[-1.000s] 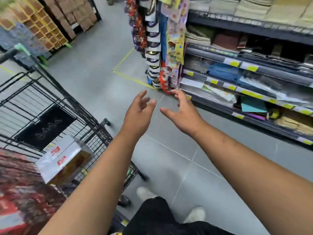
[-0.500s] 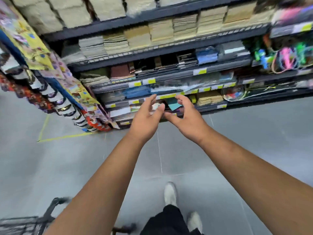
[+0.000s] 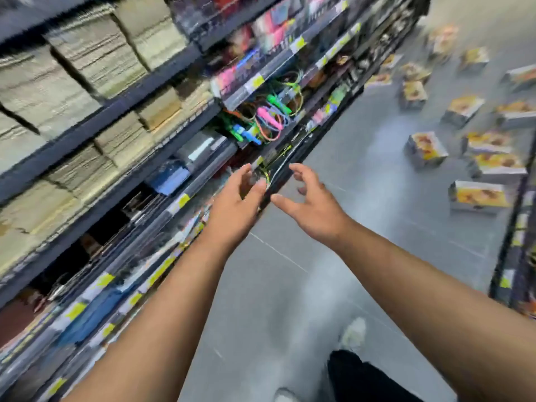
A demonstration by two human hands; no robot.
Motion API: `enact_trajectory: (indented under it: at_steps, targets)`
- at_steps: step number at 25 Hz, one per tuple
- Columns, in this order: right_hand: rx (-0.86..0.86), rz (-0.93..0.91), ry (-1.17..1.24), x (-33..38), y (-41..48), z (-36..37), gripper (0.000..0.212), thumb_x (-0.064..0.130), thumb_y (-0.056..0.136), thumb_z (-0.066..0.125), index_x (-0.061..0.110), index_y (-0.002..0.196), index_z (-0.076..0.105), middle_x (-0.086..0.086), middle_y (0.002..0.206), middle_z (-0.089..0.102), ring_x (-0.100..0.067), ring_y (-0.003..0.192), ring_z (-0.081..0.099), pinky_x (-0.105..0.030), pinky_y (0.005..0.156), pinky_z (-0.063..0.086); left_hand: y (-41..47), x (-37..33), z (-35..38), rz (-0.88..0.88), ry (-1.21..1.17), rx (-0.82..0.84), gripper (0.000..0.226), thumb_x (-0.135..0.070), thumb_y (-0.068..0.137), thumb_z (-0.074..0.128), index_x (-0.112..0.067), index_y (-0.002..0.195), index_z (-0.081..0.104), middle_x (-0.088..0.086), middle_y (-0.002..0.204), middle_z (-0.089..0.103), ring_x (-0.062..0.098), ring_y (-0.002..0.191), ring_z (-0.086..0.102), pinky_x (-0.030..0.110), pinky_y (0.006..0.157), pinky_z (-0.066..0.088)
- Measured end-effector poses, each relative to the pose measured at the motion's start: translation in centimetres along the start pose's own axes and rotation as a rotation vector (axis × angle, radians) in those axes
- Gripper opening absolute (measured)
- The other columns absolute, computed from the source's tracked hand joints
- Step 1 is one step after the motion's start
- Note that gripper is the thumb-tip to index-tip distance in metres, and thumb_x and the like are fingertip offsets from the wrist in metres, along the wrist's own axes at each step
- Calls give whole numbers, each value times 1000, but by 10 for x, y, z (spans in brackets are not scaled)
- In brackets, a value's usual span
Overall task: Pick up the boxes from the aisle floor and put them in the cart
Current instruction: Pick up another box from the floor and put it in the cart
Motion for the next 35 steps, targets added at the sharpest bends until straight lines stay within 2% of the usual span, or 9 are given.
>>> enact_trajectory:
  at_steps: [2, 4, 7, 11, 15, 20, 25, 31, 35]
  targets:
    - [-100, 20, -8, -14, 27, -54, 67, 35, 85, 72, 27, 141, 37, 6, 129, 42, -13, 126, 43, -32, 107, 36, 42, -28, 49, 43, -13, 87, 51, -34, 98, 54, -20, 145, 42, -6, 141, 52, 5, 126, 49, 26, 111, 34]
    - [-158, 30, -20, -23, 53, -101, 67, 34, 85, 71, 25, 142, 37, 1, 140, 42, -14, 130, 41, -34, 109, 35, 79, -52, 91, 72, -18, 152, 53, -37, 97, 55, -21, 146, 41, -5, 143, 51, 6, 131, 47, 34, 114, 33]
    - [-229, 49, -17, -40, 103, -181, 68, 35, 86, 70, 25, 143, 35, -2, 147, 38, -14, 134, 39, -34, 110, 35, 139, -96, 161, 121, -29, 231, 57, -38, 97, 56, -20, 148, 39, -4, 149, 46, 6, 135, 41, 34, 117, 30]
    - [-301, 69, -42, -53, 164, -272, 68, 36, 86, 69, 25, 144, 35, -2, 148, 37, -14, 134, 39, -33, 109, 36, 207, -153, 236, 158, -53, 306, 56, -33, 98, 54, -19, 149, 35, -2, 150, 43, 7, 137, 40, 25, 112, 29]
    - [-375, 103, -20, -71, 226, -343, 68, 38, 86, 69, 28, 143, 35, 0, 148, 37, -14, 134, 39, -34, 108, 37, 280, -189, 303, 189, -28, 403, 58, -37, 98, 53, -21, 150, 34, -4, 149, 44, 9, 134, 43, 34, 114, 33]
    - [-493, 179, -18, -115, 330, -417, 69, 38, 84, 71, 26, 143, 36, -2, 146, 39, -15, 133, 40, -36, 109, 37, 397, -219, 388, 222, 30, 497, 55, -36, 98, 53, -21, 149, 36, -3, 149, 44, 11, 134, 43, 29, 111, 33]
    - [-656, 222, -33, -142, 437, -503, 70, 36, 83, 73, 23, 142, 38, 1, 145, 42, -15, 130, 43, -26, 105, 34, 530, -264, 480, 277, 83, 650, 54, -38, 97, 54, -22, 147, 39, -4, 148, 44, 12, 132, 44, 34, 111, 36]
    - [-820, 391, 59, -211, 498, -609, 73, 43, 81, 73, 31, 142, 34, 0, 147, 38, -18, 127, 45, -40, 104, 41, 623, -309, 607, 301, 155, 803, 55, -39, 96, 56, -25, 146, 39, -4, 148, 45, 12, 131, 46, 36, 109, 39]
    - [-882, 460, 80, -281, 539, -702, 74, 42, 80, 74, 31, 142, 35, 0, 149, 37, -20, 128, 43, -39, 105, 39, 681, -326, 730, 292, 201, 880, 55, -44, 95, 56, -27, 145, 40, -2, 147, 45, 14, 128, 48, 41, 107, 43]
Point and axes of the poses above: each hand's wrist, its own y-axis towards the middle knuckle, its own z-axis out of the palm, x = y × z, the point moved 9 cm from there along y, towards the middle knuckle
